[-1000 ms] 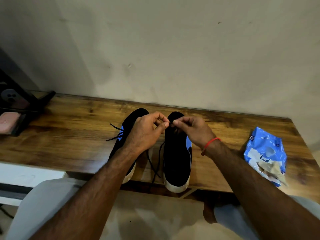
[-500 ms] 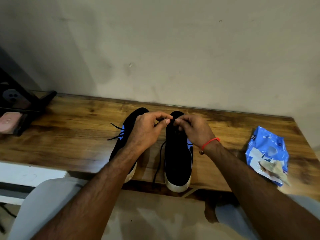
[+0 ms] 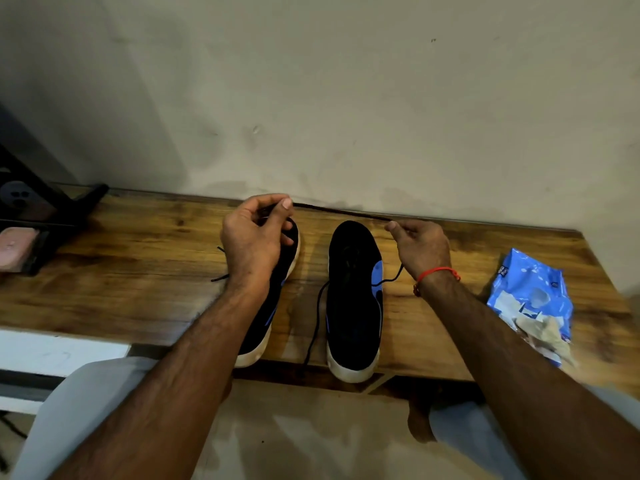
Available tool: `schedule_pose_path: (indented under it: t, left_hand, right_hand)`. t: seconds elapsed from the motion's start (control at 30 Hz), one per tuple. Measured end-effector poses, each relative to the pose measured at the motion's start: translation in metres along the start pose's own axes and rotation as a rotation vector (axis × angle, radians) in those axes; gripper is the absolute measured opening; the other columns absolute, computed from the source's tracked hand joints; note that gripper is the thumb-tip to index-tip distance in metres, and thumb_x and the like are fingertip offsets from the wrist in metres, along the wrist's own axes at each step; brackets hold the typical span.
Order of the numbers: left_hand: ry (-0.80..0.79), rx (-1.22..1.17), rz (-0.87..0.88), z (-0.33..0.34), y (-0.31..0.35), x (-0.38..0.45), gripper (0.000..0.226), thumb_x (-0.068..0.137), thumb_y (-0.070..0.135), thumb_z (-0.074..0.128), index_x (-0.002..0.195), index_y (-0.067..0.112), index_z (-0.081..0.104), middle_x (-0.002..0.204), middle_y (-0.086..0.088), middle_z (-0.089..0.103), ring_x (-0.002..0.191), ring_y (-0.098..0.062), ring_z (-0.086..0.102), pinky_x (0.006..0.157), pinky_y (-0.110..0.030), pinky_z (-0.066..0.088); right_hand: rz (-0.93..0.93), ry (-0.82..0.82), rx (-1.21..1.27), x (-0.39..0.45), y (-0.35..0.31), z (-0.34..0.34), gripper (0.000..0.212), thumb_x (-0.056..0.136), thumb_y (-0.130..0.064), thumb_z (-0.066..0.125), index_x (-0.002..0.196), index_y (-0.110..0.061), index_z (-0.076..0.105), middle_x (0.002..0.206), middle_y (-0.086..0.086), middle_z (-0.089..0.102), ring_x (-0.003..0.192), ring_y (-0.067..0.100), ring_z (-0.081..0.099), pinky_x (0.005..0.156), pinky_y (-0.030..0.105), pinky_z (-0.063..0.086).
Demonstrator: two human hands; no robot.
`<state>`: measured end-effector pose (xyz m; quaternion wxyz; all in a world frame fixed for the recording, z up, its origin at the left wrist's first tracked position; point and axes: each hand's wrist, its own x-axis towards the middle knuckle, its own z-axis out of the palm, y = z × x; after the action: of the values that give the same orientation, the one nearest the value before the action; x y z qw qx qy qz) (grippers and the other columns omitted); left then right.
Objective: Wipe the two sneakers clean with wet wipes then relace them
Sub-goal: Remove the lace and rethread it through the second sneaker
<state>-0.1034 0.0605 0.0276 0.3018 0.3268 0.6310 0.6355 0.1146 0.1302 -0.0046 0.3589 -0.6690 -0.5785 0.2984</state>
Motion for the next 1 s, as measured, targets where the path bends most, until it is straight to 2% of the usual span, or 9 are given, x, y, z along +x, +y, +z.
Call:
schedule_pose_path:
  t: [0.2,0.27,0.37,0.43,0.5,0.57,0.63,0.77,1.0]
  left_hand:
    - [0.020,-0.175,0.022,0.002,0.002,-0.003,0.013,0.091,0.013,0.075,0.103,0.009,0.070,0.095,-0.007,0.077,0.072,-0.013,0.064,0.057,-0.023,0.054]
    - [0.012,-0.121,0.115,0.002,0.001,-0.005,0.012,0.091,0.015,0.075,0.100,0.011,0.068,0.103,-0.007,0.074,0.083,-0.017,0.068,0.058,-0.023,0.054]
    - [-0.015,-0.137,0.236,0.003,0.002,-0.004,0.010,0.094,0.014,0.073,0.097,0.016,0.063,0.113,-0.002,0.072,0.094,-0.023,0.071,0.060,-0.025,0.056]
    - [-0.005,-0.152,0.267,0.002,0.004,-0.005,0.011,0.095,0.014,0.072,0.098,0.014,0.061,0.106,-0.004,0.076,0.087,-0.021,0.073,0.060,-0.026,0.056]
    - [0.016,-0.142,0.300,0.000,0.004,-0.006,0.013,0.094,0.016,0.073,0.101,0.010,0.063,0.095,-0.007,0.076,0.077,-0.018,0.071,0.060,-0.027,0.056]
    - [0.019,-0.095,0.343,-0.001,0.002,-0.007,0.015,0.093,0.018,0.073,0.105,0.010,0.069,0.092,-0.006,0.076,0.075,-0.016,0.070,0.058,-0.025,0.055]
    - [-0.004,-0.014,0.389,-0.001,-0.001,-0.007,0.018,0.093,0.019,0.073,0.111,0.014,0.073,0.095,-0.001,0.076,0.078,-0.010,0.071,0.060,-0.023,0.056]
    - [-0.193,0.316,0.446,0.009,-0.016,-0.011,0.022,0.095,0.025,0.069,0.116,0.020,0.075,0.099,0.013,0.072,0.093,0.001,0.068,0.083,-0.023,0.058]
    - [-0.459,0.750,0.415,0.031,-0.035,-0.041,0.025,0.096,0.041,0.067,0.120,0.036,0.072,0.103,0.016,0.075,0.094,-0.001,0.067,0.077,-0.029,0.060]
  right_hand:
    - [-0.066,-0.178,-0.174,-0.006,-0.002,0.005,0.018,0.094,-0.027,0.066,0.097,-0.015,0.078,0.087,0.000,0.074,0.089,0.015,0.068,0.080,0.027,0.052]
    - [-0.172,-0.386,-0.086,-0.010,-0.008,0.005,0.023,0.094,-0.013,0.065,0.115,-0.017,0.073,0.105,-0.006,0.072,0.103,0.005,0.065,0.097,0.026,0.049]
    - [-0.435,-0.680,0.141,-0.015,-0.015,0.005,0.069,0.091,0.009,0.057,0.144,-0.033,0.046,0.149,-0.015,0.045,0.140,-0.007,0.032,0.119,0.017,0.021]
    - [-0.383,-0.637,0.217,-0.012,-0.016,0.005,0.073,0.091,0.013,0.052,0.144,-0.037,0.044,0.149,-0.011,0.047,0.140,-0.003,0.035,0.118,0.020,0.025]
    - [-0.238,-0.489,0.231,-0.010,-0.014,0.004,0.055,0.093,0.009,0.054,0.135,-0.027,0.058,0.128,-0.003,0.065,0.123,0.004,0.056,0.112,0.028,0.040]
    - [-0.143,-0.438,0.049,-0.011,-0.010,0.001,0.028,0.094,-0.005,0.061,0.116,-0.020,0.070,0.101,-0.005,0.072,0.096,0.004,0.065,0.098,0.030,0.052]
    - [-0.121,-0.545,-0.160,-0.015,-0.005,0.000,0.011,0.093,-0.021,0.067,0.103,-0.022,0.073,0.088,-0.011,0.068,0.081,0.003,0.061,0.080,0.028,0.053]
    - [-0.078,-0.615,-0.281,-0.027,0.000,0.004,0.022,0.089,-0.042,0.069,0.103,-0.024,0.068,0.094,-0.009,0.063,0.088,0.009,0.059,0.067,0.022,0.045]
    - [-0.171,-0.534,-0.397,-0.044,0.001,0.006,0.026,0.088,-0.033,0.068,0.105,-0.013,0.069,0.102,0.003,0.071,0.094,0.018,0.065,0.081,0.035,0.056]
